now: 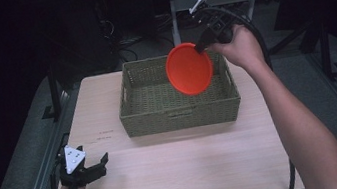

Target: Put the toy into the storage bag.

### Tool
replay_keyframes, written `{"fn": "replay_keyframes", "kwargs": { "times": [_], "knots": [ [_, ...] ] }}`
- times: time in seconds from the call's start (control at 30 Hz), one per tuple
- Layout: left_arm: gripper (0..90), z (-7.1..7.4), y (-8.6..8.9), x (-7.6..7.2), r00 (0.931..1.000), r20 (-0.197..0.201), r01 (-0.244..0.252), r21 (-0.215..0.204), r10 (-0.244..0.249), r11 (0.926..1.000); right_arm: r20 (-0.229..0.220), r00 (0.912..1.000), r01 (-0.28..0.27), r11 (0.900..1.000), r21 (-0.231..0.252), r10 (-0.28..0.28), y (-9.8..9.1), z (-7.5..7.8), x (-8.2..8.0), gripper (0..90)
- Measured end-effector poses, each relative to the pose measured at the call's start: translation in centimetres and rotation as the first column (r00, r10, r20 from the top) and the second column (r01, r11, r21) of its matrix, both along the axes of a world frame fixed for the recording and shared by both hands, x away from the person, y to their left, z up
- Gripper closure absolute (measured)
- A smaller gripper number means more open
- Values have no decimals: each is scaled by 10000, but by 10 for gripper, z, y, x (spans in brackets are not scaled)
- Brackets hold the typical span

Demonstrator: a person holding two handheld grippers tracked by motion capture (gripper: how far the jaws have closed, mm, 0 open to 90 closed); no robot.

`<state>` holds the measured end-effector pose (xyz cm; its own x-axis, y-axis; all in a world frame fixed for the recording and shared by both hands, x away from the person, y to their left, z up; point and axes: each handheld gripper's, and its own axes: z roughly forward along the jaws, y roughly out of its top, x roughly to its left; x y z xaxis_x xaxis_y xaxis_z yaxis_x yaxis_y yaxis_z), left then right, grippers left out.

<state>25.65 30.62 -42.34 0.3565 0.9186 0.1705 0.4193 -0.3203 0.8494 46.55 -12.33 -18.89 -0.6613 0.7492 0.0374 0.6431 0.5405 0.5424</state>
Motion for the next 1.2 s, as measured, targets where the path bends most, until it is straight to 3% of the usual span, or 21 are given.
{"fn": "replay_keyframes", "kwargs": {
  "times": [0.6,0.83,1.2],
  "knots": [
    [129,0,0,0,10000,54,22,-27,-22,10000,-335,9973,657,9978,-116,-661,4,-35,34,820],
    [128,0,-1,0,10000,87,-6,-171,7,9999,-604,9938,930,9956,-124,-935,5,-55,42,820],
    [128,0,0,-1,10000,24,44,-56,-43,10000,-1012,9876,1185,9927,-213,-1200,-1,-79,51,820]
  ]
}}
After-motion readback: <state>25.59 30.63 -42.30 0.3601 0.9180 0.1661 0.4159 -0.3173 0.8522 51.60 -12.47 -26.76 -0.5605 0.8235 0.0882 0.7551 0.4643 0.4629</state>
